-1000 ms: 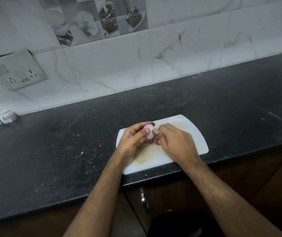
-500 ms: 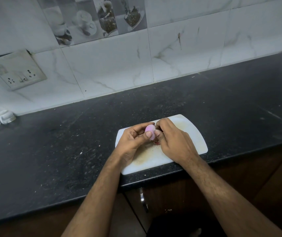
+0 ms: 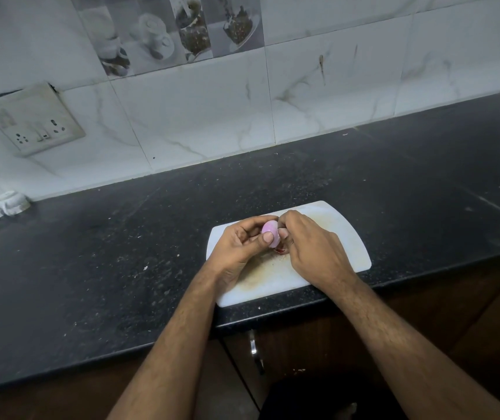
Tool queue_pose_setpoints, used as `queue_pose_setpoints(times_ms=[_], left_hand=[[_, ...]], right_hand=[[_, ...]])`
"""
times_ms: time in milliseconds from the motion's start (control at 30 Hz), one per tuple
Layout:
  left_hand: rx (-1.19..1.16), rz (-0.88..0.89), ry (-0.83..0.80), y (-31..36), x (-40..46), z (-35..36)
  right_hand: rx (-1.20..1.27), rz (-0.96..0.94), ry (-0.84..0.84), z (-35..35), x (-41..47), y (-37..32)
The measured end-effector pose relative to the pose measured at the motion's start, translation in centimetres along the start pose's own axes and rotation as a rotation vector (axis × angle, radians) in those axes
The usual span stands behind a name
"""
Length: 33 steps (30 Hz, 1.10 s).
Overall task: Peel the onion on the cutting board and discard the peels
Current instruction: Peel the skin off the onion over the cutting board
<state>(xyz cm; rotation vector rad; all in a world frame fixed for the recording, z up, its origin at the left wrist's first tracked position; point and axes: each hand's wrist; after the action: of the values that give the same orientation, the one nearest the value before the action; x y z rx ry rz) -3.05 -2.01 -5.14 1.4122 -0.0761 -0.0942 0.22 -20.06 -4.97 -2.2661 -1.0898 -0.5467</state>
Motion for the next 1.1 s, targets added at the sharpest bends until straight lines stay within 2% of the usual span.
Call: queue_pose_setpoints(times_ms=[167,300,500,833,1100], left_hand=[[-0.006,-0.024,0.003,-0.16,0.18,-0.05],[-0.103,-0.05,0.07,-0.15,0.42,-0.22],[-0.166,-0.114,0.12,0.15,0.51,0.0],[-0.005,-0.084,0.085,-0.42,0.7,-0.22],[-0.019,-0.079,0.046,-0.3,0.53,-0.2]], right_hand=[[-0.038,-0.017,-0.025,-0.08,0.14,0.21],[-0.089,-0.091,-0.069,0.26,-0.04,0.2],[-0.005,0.062,-0.014,0.47,-0.04,0.5],[0.067,0.037,0.079,0.33,0.16,0.29],[0.04,-0.001,0.093,0.58,0.05,0.5]])
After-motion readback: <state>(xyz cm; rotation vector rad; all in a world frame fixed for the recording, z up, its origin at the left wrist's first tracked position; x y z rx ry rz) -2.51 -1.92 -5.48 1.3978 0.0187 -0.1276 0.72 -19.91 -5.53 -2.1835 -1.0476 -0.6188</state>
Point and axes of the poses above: each hand's wrist, its own x-axis towards the middle knuckle, its own z-axis out of the palm, y = z × x, and after that the axes turned 11 degrees about -z, right-handed
